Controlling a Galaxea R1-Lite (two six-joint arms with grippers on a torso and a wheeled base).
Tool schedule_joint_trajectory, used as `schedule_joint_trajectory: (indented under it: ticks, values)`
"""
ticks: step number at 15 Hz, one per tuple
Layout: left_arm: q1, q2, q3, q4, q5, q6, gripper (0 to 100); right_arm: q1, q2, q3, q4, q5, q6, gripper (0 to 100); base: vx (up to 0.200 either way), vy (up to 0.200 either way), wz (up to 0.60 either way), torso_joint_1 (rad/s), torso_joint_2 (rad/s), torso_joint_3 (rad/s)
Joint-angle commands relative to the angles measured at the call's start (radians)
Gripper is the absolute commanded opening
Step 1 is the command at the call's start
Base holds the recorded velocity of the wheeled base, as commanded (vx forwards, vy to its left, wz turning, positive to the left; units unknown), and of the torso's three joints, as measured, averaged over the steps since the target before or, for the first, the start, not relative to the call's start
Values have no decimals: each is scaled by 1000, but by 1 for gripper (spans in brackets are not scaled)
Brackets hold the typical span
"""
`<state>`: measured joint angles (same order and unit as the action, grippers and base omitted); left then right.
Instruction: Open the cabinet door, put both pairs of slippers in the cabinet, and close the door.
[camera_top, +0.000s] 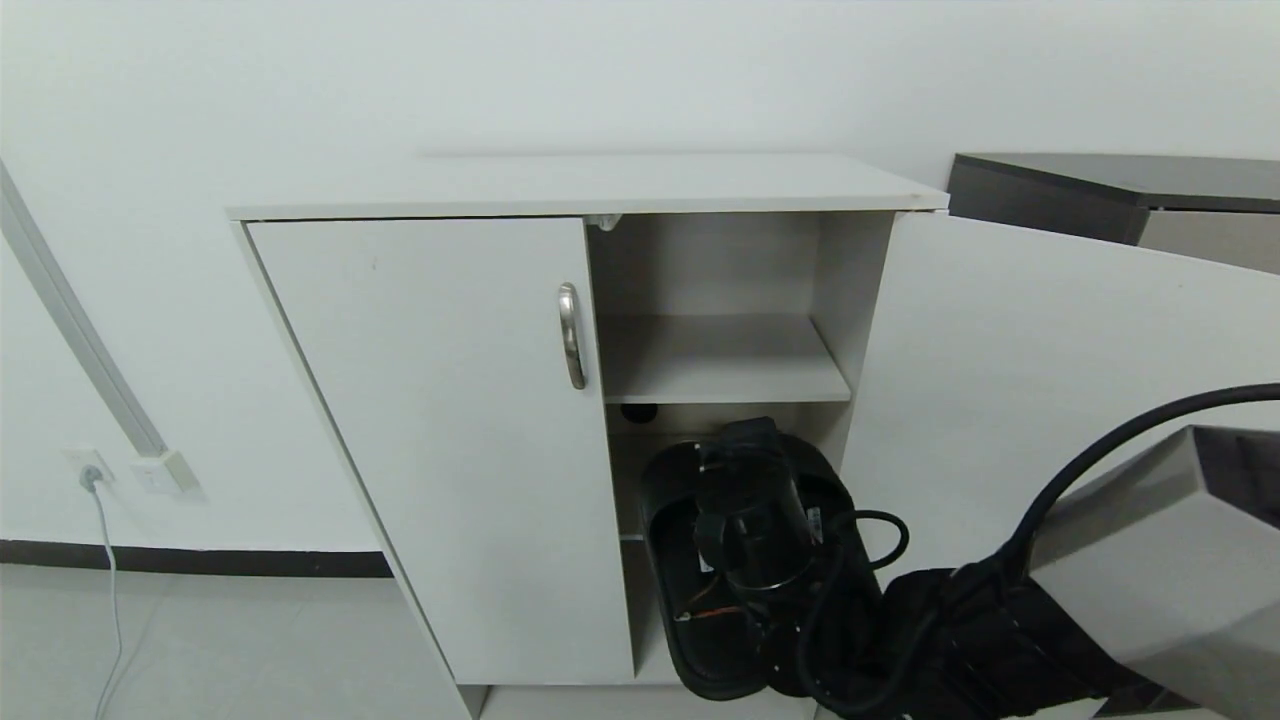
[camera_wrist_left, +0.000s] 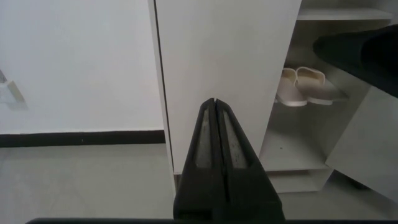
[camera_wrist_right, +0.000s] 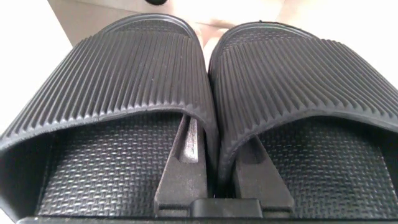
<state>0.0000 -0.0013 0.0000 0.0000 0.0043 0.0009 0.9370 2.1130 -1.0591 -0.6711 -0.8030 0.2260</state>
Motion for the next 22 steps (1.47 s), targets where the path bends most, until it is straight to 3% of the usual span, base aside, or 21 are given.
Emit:
schedule_joint_trajectory:
  ticks: [1,3,16,22]
  values:
    - [0,1,0,0,0,-1,0,-14,5,-142,119,-12,36,0,0,0,0,0,0,0]
    - [0,1,0,0,0,-1,0,-21,-16,-211,202,-67,47,0,0,0,0,0,0,0]
    - [0,1,0,0,0,1,0,-7,-79,-194,205,-70,41,0,0,0,0,0,0,0]
    - [0,1,0,2,0,2,0,-6,-88,-191,206,-70,41,0,200,0,0,-1,2,10]
